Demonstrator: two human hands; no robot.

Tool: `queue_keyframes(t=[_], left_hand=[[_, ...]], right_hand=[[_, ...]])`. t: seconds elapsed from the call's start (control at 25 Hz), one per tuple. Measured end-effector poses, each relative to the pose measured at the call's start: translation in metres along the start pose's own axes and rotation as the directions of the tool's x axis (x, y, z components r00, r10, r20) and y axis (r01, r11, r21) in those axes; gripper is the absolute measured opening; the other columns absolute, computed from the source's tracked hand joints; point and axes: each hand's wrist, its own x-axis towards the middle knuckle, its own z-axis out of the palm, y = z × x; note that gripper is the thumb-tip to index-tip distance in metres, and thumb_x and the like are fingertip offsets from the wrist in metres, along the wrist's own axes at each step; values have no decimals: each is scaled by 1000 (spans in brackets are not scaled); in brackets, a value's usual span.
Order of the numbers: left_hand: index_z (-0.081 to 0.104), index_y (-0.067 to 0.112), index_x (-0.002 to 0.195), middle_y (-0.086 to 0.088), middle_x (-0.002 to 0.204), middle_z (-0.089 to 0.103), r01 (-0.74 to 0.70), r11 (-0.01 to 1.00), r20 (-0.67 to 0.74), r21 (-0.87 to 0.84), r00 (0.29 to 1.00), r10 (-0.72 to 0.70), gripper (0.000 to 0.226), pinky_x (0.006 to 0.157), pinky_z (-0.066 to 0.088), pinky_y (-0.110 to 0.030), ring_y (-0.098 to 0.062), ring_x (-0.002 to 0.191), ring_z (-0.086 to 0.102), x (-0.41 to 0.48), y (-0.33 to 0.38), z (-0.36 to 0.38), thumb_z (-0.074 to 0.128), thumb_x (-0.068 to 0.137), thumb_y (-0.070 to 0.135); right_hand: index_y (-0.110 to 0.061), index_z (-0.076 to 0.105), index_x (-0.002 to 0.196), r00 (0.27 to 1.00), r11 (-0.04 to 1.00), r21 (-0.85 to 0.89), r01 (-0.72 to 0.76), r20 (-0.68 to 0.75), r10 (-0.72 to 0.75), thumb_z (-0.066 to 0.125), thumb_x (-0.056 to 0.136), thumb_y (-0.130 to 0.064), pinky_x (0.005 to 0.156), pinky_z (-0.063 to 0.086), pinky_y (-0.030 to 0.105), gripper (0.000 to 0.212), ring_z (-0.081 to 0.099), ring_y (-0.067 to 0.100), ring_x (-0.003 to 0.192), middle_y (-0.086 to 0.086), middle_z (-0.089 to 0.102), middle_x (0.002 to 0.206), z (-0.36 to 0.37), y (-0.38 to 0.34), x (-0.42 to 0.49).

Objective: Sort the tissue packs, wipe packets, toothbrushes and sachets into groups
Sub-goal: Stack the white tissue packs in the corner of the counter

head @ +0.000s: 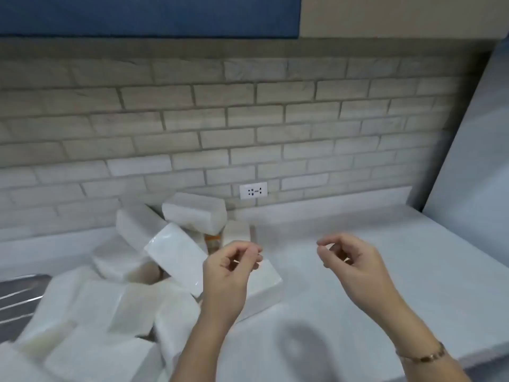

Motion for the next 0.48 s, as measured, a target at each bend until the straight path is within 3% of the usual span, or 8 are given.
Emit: queue_keyframes(t=[0.08, 0.2, 0.24, 0.28, 0.36, 0.44, 0.48], left_hand=[[77, 15, 74, -5, 71, 71, 100, 995, -78, 10, 992, -99, 14, 67, 53, -22, -15, 69, 66, -11, -30, -15, 68, 84, 20], [77, 19, 79, 1, 78, 73, 223, 949, -109, 223, 973, -203, 16, 77, 51, -27, -14, 79, 66, -25, -78, -39, 70, 91, 11], [76, 21, 89, 6, 91, 74, 231, 902, -125, 364, 972, -199, 9, 84, 50, -28, -14, 93, 65, -25, -97, -49, 70, 91, 14], [74, 22, 106, 5, 112, 70, 230, 820, -134, 524, 973, -187, 16, 96, 46, -31, -17, 112, 60, -21, -110, -51, 71, 90, 20], [54, 17, 141, -9, 151, 42, 336, 644, -170, 688, 936, -307, 58, 118, 25, -38, -30, 143, 31, -17, -139, -52, 73, 87, 29], [34, 13, 155, -18, 164, 19, 477, 628, -210, 615, 866, -453, 83, 123, 11, -40, -34, 153, 12, -17, -154, -51, 73, 85, 32], [28, 12, 158, -18, 166, 13, 507, 656, -198, 559, 850, -489, 88, 124, 9, -40, -33, 154, 8, -19, -155, -50, 73, 85, 32]], right_hand=[[-29, 75, 81, 994, 997, -7, -75, 75, 76, 73, 93, -12, 56, 40, 23, 21, 51, 12, 60, 12, 61, 67, 28, 24, -17], [-24, 75, 82, 955, 966, -25, -258, 148, 259, 71, 93, -11, 60, 42, 20, 17, 54, 15, 66, 2, 58, 64, 70, 55, -39], [-24, 75, 88, 932, 944, -12, -328, 158, 326, 71, 93, -11, 63, 44, 20, 14, 56, 15, 71, -1, 59, 69, 90, 66, -39], [-25, 72, 98, 909, 921, -13, -389, 155, 386, 72, 92, -14, 69, 47, 21, 13, 58, 16, 78, -3, 61, 79, 106, 78, -34], [-28, 57, 131, 849, 867, -77, -492, 174, 498, 75, 87, -27, 95, 49, 28, 47, 56, 18, 108, -2, 59, 117, 134, 107, -21], [-28, 32, 156, 789, 808, -88, -583, 177, 589, 73, 71, -49, 115, 41, 44, 97, 45, 23, 136, 2, 44, 147, 157, 137, -12], [-27, 26, 159, 766, 788, -52, -613, 205, 609, 71, 64, -54, 117, 40, 47, 109, 44, 25, 141, 1, 40, 154, 163, 149, -9]])
